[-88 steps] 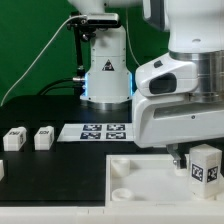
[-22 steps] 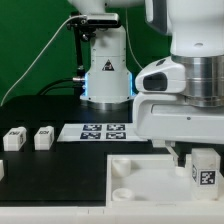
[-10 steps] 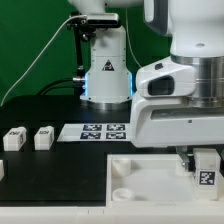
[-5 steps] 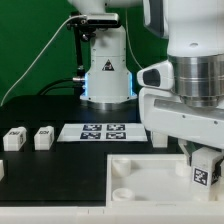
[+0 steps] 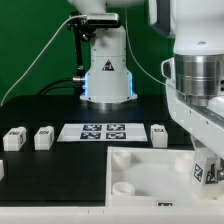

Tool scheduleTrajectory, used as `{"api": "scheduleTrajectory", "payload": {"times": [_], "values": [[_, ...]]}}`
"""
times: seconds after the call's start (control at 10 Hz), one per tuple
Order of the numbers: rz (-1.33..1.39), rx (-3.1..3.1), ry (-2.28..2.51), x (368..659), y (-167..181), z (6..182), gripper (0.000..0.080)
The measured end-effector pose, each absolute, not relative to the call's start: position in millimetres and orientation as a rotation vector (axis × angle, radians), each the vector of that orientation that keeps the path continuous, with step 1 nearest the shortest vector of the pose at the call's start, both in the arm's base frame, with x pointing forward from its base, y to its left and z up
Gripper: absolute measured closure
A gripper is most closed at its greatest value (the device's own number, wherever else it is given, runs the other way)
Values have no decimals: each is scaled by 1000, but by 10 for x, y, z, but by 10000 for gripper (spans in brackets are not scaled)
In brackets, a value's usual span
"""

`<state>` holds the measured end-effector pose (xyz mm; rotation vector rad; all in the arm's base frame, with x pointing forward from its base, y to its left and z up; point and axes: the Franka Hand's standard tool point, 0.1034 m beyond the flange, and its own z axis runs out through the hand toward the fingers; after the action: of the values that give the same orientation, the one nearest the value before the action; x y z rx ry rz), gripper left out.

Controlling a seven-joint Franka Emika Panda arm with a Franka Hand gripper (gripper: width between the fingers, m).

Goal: Assemble one leg

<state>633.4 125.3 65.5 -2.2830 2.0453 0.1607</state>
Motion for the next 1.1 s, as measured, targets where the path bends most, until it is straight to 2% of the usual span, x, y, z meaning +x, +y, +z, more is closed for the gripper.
{"api": "scheduleTrajectory", "payload": {"times": [0.1,0.2,0.3,0.4,0.5,0.6,1.1], "values": [[162,-2287,2041,6329,1258,652,434],[162,-2295,2033,6327,1263,649,434],[162,-2298,2030,6326,1265,647,229],[161,-2327,1993,6325,1267,646,229],[160,-2356,1957,6323,1270,644,174],[156,-2450,1840,6316,1265,637,157],[194,-2931,848,6293,1270,651,150]]}}
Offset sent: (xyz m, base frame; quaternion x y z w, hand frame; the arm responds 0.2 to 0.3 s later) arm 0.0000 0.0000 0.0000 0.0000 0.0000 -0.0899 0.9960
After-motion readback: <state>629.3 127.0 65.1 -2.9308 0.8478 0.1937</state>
